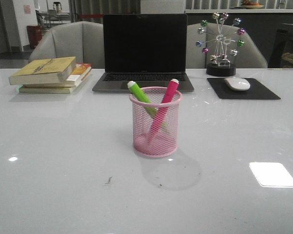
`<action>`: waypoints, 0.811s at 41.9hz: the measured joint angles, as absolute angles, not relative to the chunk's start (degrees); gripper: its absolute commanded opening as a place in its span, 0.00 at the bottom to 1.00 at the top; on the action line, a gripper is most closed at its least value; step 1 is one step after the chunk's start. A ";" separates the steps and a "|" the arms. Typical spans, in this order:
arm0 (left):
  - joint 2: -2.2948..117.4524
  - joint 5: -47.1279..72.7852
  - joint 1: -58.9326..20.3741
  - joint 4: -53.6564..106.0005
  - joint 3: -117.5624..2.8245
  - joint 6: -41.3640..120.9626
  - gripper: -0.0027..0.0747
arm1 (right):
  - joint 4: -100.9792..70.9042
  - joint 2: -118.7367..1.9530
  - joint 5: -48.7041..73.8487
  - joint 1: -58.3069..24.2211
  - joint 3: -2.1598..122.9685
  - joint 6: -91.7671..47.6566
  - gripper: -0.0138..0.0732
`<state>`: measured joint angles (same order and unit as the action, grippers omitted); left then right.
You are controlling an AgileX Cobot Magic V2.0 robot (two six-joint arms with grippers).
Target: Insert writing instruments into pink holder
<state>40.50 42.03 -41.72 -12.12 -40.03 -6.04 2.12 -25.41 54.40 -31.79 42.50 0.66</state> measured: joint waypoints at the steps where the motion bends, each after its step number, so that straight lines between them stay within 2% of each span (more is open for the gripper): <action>1: 40.40 42.03 -41.72 -12.12 -40.03 -6.04 0.15 | 2.12 -25.41 54.40 -31.79 42.50 0.66 0.22; 6: 38.62 41.94 -39.67 -11.87 -39.94 -6.04 0.15 | 2.12 -25.41 54.40 -31.79 42.50 0.66 0.22; 13: 33.44 35.65 -29.46 -11.75 -35.87 -6.04 0.15 | 2.12 -25.41 54.40 -31.79 42.50 0.57 0.22; 19: 25.64 23.48 -18.70 -9.03 -26.47 -6.04 0.15 | 2.12 -25.41 54.40 -31.79 42.50 0.57 0.22; 26: 13.67 15.55 -7.78 -2.73 -15.37 -6.04 0.15 | 2.12 -25.41 54.40 -31.79 42.50 0.57 0.22; 34: 2.41 11.18 -1.79 0.00 -5.00 -6.04 0.15 | 2.12 -25.41 54.40 -31.79 42.50 0.57 0.22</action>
<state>2.41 11.18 -1.79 0.00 -5.00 -6.04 2.12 -25.41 54.40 -31.79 42.50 0.57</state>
